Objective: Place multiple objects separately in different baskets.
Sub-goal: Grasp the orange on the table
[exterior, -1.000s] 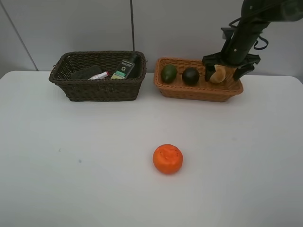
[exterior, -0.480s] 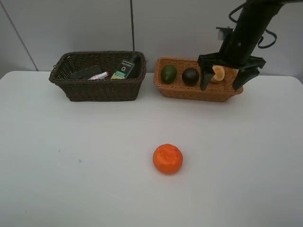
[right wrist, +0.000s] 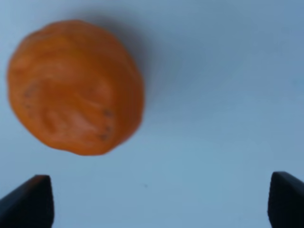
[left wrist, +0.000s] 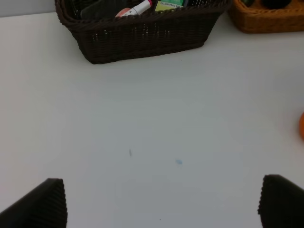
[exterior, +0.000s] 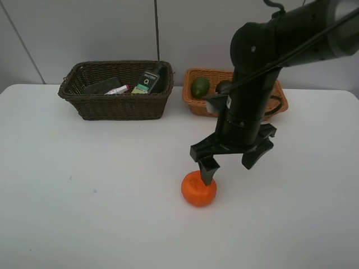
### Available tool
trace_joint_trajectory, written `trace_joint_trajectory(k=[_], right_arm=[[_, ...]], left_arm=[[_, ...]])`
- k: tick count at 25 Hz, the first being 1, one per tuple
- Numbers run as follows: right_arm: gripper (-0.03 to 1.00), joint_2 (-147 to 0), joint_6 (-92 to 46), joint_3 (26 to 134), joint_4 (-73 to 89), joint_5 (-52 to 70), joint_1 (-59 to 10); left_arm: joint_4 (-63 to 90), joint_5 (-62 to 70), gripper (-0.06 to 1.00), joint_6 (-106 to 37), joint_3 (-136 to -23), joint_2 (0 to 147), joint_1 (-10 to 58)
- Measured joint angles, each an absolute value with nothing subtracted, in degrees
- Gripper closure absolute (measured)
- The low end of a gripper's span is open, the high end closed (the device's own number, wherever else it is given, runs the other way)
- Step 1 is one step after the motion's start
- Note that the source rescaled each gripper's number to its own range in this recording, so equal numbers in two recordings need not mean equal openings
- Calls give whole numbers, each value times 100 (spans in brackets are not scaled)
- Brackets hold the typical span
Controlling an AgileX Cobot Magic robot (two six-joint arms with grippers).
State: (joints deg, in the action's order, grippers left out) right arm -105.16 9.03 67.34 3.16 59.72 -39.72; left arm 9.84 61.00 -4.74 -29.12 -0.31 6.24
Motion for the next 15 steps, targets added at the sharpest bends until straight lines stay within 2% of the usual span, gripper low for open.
trace_joint_trajectory(k=[5, 15], right_arm=[[-3, -10505, 907, 6734, 361, 5475, -4484], [-3, -10505, 909, 6734, 324, 5177, -4564]], left_arm=[[984, 6100, -5, -474, -2912, -31, 624], [984, 6100, -5, -474, -2912, -31, 624]])
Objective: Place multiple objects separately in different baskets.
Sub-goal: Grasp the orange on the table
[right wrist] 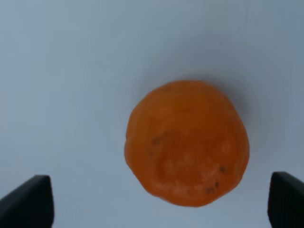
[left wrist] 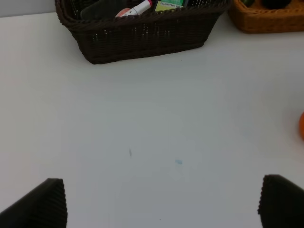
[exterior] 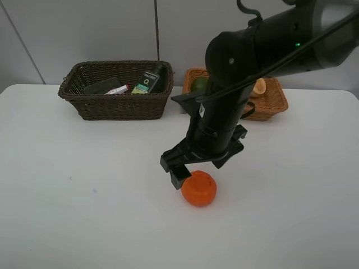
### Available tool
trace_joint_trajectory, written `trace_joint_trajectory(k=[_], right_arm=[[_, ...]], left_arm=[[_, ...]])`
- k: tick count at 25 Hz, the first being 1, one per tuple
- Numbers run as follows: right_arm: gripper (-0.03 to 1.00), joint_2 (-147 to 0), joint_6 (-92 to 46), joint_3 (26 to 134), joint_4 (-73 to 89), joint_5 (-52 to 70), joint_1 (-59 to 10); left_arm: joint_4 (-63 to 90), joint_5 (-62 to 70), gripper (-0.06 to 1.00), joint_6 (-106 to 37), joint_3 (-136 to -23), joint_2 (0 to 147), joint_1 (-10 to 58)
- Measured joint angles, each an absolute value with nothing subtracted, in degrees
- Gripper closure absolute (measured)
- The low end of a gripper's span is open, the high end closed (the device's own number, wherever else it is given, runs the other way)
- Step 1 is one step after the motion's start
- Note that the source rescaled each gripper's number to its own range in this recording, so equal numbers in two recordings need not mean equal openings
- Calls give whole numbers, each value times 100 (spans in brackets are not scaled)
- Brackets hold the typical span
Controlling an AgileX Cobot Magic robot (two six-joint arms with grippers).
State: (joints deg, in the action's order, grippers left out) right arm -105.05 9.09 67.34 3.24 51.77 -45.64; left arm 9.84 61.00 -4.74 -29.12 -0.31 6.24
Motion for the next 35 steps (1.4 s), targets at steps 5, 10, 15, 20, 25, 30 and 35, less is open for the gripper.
trace_joint_trajectory(k=[5, 10, 15, 20, 25, 30, 35], right_arm=[[-3, -10505, 909, 6734, 169, 5081, -4564], [-3, -10505, 909, 6734, 146, 5077, -4564], [-3, -10512, 903, 6734, 150, 5009, -4564], [-3, -10799, 903, 6734, 159, 5020, -4564], [-3, -11149, 898, 6734, 112, 5039, -4564], [-3, -11381, 898, 6734, 87, 4922, -4564], [-3, -11577, 898, 6734, 66, 4780, -4564]], left_arm=[[984, 6100, -5, -474, -2912, -31, 624], [984, 6100, -5, -474, -2912, -31, 624], [984, 6100, -5, -474, -2912, -31, 624], [984, 6100, -5, -474, -2912, -31, 624], [984, 6100, -5, -474, -2912, -31, 624], [984, 6100, -5, -474, -2912, -31, 624], [984, 6100, -5, -474, -2912, -31, 624]])
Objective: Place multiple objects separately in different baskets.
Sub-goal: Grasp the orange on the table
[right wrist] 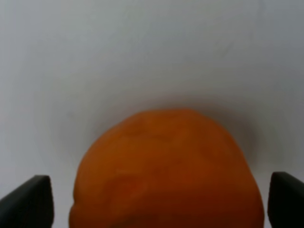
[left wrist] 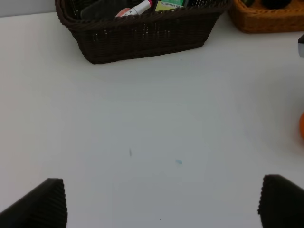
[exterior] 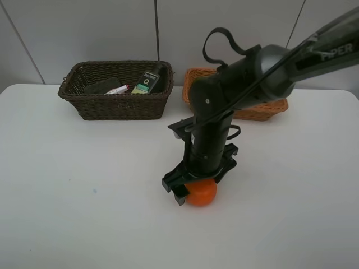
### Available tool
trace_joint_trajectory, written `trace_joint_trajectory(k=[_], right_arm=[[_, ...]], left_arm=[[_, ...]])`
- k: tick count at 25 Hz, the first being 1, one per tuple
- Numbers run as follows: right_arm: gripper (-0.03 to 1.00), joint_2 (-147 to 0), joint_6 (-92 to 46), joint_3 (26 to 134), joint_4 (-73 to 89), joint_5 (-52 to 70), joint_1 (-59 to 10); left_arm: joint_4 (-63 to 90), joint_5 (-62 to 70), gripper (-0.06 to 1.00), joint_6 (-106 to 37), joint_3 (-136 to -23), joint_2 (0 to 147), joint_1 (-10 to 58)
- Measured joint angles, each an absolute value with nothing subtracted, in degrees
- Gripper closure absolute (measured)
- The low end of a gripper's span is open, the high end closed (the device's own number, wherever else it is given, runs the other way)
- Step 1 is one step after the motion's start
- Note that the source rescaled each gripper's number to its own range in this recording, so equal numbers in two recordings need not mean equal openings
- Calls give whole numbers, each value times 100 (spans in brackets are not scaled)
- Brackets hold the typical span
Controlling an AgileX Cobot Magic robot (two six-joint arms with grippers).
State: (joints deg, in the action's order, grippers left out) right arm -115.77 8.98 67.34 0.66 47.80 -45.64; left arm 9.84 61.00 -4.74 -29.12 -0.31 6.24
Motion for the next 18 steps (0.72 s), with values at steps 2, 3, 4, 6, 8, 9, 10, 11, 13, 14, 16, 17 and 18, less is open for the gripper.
trace_joint_trajectory(k=[2, 3, 4, 6, 8, 9, 10, 11, 13, 14, 16, 17, 18], right_arm=[[-3, -11624, 898, 6734, 58, 4732, -4564], [-3, -11652, 898, 6734, 53, 4713, -4564], [-3, -11685, 898, 6734, 53, 4706, -4564], [-3, -11789, 898, 6734, 53, 4699, -4564], [-3, -11843, 898, 6734, 34, 4698, -4564], [-3, -11843, 898, 6734, 0, 4692, -4564], [-3, -11843, 898, 6734, 0, 4686, -4564], [-3, -11843, 892, 6734, 0, 4686, -4564], [-3, -11843, 886, 6734, 0, 4686, -4564], [-3, -11843, 886, 6734, 0, 4686, -4564], [2, -11843, 886, 6734, 0, 4686, -4564], [9, -11843, 886, 6734, 0, 4692, -4564], [18, -11843, 871, 6734, 0, 4692, -4564]], left_arm=[[984, 6100, -5, -474, -2912, -31, 624], [984, 6100, -5, -474, -2912, -31, 624], [984, 6100, -5, -474, -2912, -31, 624], [984, 6100, -5, -474, -2912, -31, 624], [984, 6100, -5, -474, -2912, -31, 624], [984, 6100, -5, -474, -2912, -31, 624], [984, 6100, -5, -474, -2912, -31, 624], [984, 6100, -5, -474, -2912, -31, 624], [984, 6100, -5, -474, -2912, -31, 624], [984, 6100, -5, -474, -2912, -31, 624], [984, 6100, -5, -474, -2912, -31, 624], [984, 6100, -5, -474, -2912, -31, 624], [984, 6100, -5, -474, -2912, -31, 624]])
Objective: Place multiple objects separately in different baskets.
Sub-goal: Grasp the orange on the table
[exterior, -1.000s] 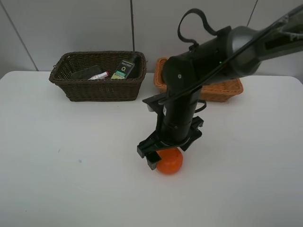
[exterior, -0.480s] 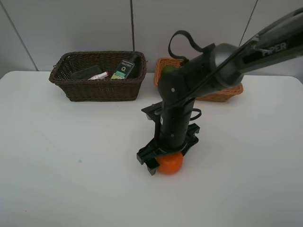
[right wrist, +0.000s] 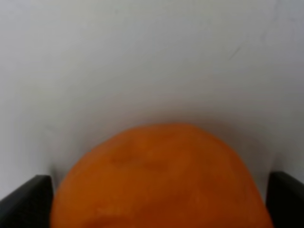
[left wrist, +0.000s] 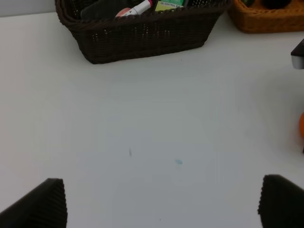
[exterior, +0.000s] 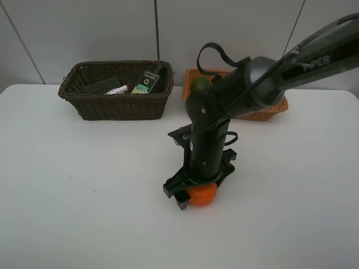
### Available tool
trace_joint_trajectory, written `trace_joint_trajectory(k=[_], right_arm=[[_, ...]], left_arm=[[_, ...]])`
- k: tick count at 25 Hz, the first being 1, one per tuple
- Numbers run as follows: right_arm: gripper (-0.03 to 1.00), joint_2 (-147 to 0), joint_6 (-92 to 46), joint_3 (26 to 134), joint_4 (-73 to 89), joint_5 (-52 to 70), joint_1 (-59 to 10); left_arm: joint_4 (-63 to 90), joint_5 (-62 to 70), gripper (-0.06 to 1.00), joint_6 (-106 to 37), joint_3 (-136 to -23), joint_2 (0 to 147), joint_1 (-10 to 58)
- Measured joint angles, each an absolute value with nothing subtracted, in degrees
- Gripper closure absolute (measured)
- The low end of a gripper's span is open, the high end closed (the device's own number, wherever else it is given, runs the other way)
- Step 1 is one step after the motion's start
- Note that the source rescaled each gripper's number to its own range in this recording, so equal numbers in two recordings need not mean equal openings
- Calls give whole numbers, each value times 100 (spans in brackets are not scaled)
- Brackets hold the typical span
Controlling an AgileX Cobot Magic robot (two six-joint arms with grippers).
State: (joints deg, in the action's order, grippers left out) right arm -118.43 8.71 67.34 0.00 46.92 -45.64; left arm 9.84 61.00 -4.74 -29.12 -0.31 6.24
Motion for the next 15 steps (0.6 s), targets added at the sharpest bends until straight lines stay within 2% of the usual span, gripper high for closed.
trace_joint_trajectory(k=[4, 15], right_arm=[[69, -11843, 811, 6734, 0, 4744, -4564], [69, -11843, 792, 6734, 0, 4839, -4564]], left_arm=[[984, 6100, -5, -474, -2912, -31, 624], [984, 6100, -5, -474, -2912, -31, 624]])
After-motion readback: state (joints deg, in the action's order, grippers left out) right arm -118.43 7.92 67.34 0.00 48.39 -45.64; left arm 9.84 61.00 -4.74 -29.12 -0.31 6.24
